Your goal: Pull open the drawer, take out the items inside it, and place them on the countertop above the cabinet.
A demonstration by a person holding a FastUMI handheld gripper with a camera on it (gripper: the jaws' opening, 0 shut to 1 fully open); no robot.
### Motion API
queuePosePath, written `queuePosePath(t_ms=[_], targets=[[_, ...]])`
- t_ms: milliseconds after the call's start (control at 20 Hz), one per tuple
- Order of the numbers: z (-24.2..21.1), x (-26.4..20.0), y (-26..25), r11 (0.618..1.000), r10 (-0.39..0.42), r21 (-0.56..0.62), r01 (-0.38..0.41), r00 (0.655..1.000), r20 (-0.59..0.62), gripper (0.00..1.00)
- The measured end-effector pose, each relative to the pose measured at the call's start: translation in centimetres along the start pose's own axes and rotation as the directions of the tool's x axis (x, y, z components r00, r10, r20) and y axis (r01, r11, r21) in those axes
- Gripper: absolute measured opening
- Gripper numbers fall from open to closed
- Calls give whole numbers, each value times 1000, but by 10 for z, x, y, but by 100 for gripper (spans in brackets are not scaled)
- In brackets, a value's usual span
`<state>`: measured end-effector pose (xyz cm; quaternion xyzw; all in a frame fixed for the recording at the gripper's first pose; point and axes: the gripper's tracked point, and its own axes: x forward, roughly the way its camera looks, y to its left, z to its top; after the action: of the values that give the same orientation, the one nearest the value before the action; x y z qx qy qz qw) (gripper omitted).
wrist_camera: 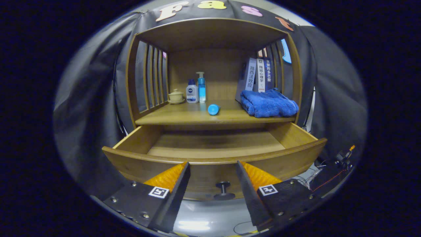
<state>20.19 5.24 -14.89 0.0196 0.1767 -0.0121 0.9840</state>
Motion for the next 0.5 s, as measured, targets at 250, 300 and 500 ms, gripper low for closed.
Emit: queuePosePath(t_ms=[250,300,500], targets=[[14,23,11,1000,-9,-27,9,1000,2,84],[17,30,11,1000,-8,-27,8,1000,-2,84],[22,56,6,1000,-7,-25,7,1000,-12,84]])
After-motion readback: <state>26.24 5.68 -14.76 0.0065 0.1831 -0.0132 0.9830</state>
